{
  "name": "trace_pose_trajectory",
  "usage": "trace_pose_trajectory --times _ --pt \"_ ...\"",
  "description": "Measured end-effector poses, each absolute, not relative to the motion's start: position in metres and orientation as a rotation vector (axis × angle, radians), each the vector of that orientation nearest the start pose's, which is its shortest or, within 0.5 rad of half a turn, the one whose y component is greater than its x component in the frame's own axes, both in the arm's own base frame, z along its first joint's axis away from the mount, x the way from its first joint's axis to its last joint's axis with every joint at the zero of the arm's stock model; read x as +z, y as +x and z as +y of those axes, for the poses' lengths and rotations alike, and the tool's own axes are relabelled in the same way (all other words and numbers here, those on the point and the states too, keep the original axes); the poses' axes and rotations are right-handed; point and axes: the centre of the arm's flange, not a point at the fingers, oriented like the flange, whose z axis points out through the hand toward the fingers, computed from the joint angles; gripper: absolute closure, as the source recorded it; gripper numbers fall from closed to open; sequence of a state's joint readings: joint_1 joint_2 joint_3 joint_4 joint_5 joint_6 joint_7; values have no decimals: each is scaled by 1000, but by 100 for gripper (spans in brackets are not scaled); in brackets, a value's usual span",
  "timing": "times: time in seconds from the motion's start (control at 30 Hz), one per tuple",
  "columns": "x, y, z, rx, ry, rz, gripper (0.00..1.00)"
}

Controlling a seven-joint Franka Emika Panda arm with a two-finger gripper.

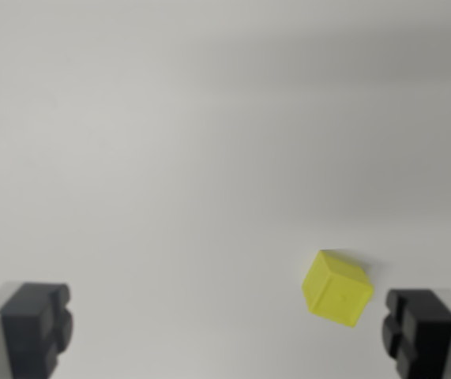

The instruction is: Pick yellow cube

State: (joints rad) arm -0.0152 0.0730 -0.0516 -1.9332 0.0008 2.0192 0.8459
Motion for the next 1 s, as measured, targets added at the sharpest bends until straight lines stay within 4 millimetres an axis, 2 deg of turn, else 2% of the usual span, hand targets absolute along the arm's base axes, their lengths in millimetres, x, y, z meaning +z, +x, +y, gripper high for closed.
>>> trace_pose_trajectory --times 0.3,1.0 --pt "443 571 -41 -19 -2807 1405 0" --pt "391 537 -59 -14 -2756 1504 0"
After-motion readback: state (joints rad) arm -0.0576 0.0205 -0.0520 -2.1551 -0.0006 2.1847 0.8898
